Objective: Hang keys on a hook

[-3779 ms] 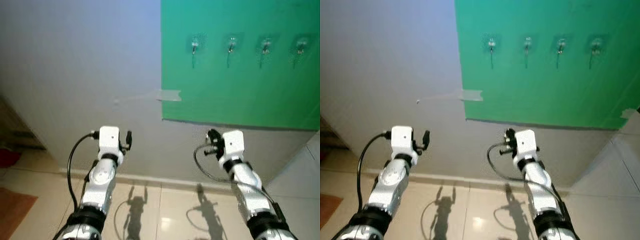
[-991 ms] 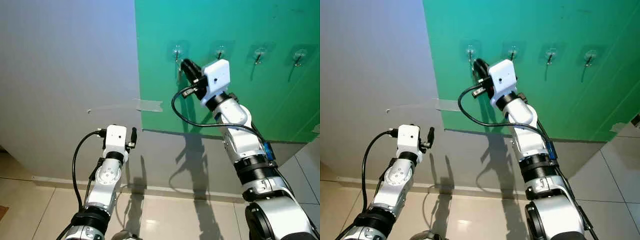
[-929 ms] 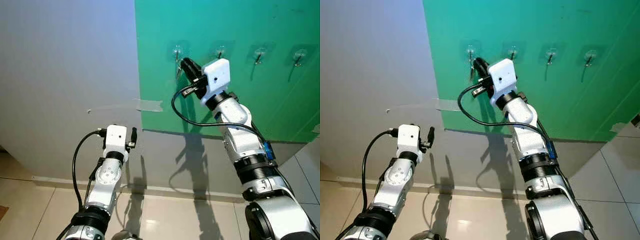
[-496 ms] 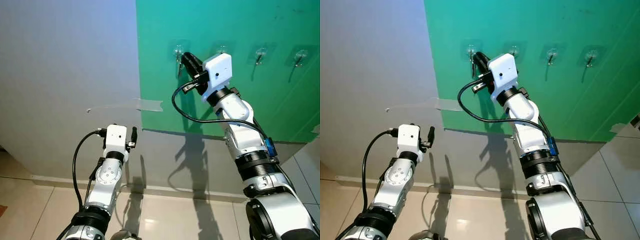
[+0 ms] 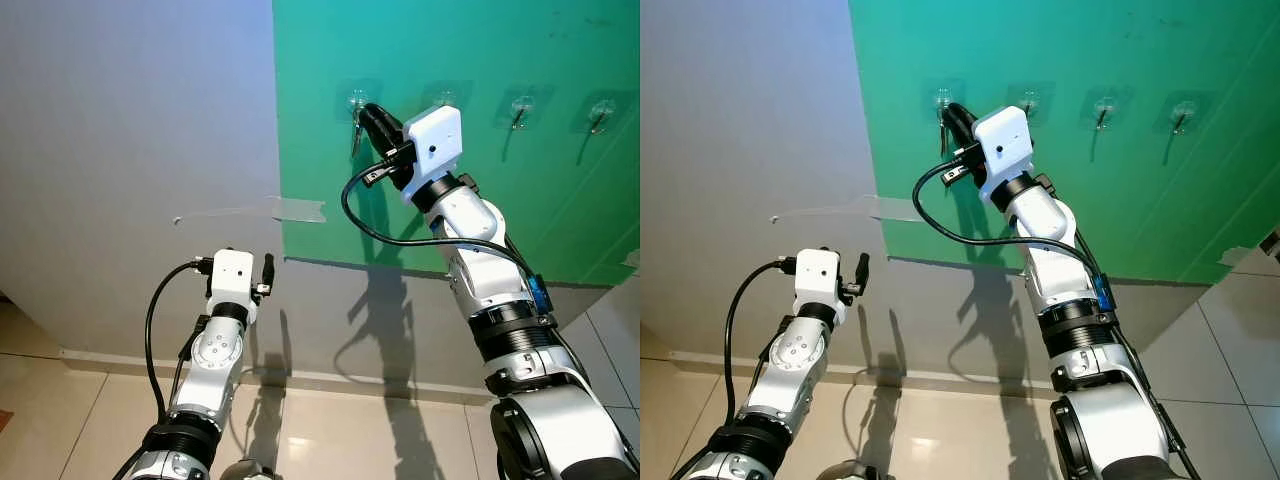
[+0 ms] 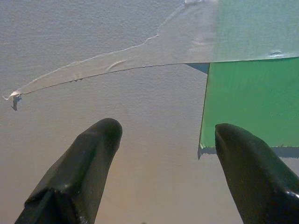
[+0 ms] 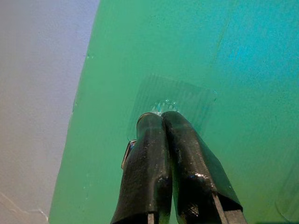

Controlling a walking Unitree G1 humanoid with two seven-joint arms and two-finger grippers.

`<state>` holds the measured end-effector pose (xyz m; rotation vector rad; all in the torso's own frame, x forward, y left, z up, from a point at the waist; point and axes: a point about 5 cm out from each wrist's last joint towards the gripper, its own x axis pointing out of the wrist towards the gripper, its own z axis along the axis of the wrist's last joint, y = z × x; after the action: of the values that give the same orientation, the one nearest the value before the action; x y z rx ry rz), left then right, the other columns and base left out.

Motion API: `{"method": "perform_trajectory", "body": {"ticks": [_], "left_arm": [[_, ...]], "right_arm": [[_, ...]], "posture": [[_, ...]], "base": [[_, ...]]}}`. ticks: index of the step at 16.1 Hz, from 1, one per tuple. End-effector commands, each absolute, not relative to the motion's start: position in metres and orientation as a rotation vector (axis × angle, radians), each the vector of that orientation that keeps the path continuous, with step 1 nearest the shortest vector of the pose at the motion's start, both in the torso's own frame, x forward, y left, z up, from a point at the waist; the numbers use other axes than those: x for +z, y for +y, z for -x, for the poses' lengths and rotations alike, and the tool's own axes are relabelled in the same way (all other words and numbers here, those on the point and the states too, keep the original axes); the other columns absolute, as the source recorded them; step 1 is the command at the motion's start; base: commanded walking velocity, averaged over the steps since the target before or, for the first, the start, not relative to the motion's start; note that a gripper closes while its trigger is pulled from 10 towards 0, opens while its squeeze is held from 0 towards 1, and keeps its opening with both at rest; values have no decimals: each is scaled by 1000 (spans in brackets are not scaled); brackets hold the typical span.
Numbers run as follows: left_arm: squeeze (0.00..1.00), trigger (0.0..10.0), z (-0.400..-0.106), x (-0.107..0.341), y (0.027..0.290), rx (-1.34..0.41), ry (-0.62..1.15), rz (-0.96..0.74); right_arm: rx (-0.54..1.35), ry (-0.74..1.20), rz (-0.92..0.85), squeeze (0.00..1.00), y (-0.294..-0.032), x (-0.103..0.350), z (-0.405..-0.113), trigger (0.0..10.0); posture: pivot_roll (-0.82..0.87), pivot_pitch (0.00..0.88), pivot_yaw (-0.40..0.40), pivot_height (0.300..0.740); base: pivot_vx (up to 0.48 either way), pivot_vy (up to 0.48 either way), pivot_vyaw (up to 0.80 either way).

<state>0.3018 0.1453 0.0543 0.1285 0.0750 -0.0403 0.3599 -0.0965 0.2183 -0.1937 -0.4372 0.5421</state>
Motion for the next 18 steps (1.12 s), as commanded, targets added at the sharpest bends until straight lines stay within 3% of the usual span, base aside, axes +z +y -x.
{"method": "perform_trajectory", "body": {"ticks": [1,10,13,18], "left_arm": [[0,10000,-304,55,145,-35,72,-123],[0,10000,-302,55,151,-15,72,-130],[0,10000,-302,55,151,-11,72,-131],[0,10000,-302,55,151,-14,73,-130]], "right_arm": [[535,-416,170,0,-98,214,-361,0],[519,-294,161,0,-97,185,-370,0],[543,-398,188,0,-96,201,-366,0],[549,-411,210,0,-97,194,-359,0]], "posture": [[-32,0,-27,740],[-4,0,-37,740],[-7,0,-40,740],[-14,0,-35,740]], "base": [[0,0,0],[0,0,0],[0,0,0],[0,0,0]]}}
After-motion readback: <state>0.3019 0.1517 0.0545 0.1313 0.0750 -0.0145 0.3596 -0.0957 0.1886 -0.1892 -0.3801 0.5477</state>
